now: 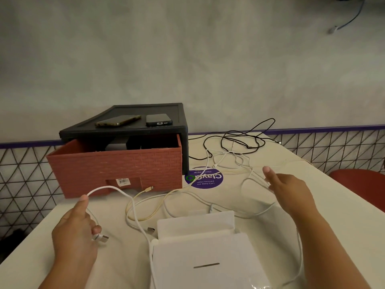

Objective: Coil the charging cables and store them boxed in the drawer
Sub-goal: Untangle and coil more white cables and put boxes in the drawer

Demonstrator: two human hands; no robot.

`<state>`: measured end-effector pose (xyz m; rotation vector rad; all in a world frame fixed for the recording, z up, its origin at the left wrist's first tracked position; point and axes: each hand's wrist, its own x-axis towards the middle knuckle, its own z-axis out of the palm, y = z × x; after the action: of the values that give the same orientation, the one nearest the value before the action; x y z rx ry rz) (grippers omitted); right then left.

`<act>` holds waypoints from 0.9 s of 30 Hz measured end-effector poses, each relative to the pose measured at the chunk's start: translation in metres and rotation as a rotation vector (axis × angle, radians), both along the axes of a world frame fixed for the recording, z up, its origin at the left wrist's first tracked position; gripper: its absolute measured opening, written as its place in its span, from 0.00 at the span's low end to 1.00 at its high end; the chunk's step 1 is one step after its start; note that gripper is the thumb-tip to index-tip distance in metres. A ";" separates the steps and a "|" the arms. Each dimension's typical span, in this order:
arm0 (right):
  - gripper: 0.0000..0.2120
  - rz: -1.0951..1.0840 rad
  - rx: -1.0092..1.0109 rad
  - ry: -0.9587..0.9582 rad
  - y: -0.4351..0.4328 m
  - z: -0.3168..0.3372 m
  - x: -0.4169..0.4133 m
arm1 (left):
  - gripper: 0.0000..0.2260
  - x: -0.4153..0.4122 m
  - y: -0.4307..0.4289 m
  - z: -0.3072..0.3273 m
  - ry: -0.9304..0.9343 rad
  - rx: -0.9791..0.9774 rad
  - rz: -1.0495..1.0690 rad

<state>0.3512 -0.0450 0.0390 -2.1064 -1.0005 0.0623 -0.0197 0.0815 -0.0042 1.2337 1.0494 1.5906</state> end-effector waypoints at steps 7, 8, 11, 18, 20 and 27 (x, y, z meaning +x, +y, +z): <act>0.20 -0.047 -0.309 -0.413 0.016 -0.005 -0.020 | 0.13 0.009 -0.005 0.012 -0.130 -0.121 0.058; 0.19 -0.032 -0.323 -0.399 0.018 -0.008 -0.020 | 0.12 0.010 -0.004 0.013 -0.196 -0.177 0.055; 0.24 -0.050 -0.205 -0.202 0.019 -0.007 -0.016 | 0.12 0.010 -0.002 0.013 -0.220 -0.237 0.056; 0.18 -0.338 0.198 0.141 -0.006 0.006 0.023 | 0.16 0.017 -0.005 0.018 -0.275 -0.277 0.117; 0.15 -0.270 0.189 0.326 -0.005 0.009 0.032 | 0.15 0.015 -0.005 0.016 -0.256 -0.276 0.137; 0.06 -0.015 -0.113 0.663 0.008 0.041 0.052 | 0.13 0.018 -0.009 0.019 -0.238 -0.341 0.156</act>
<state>0.4031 -0.0367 0.0795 -1.9759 -0.5841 0.7707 -0.0015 0.0728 0.0151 0.7314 1.2224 1.5502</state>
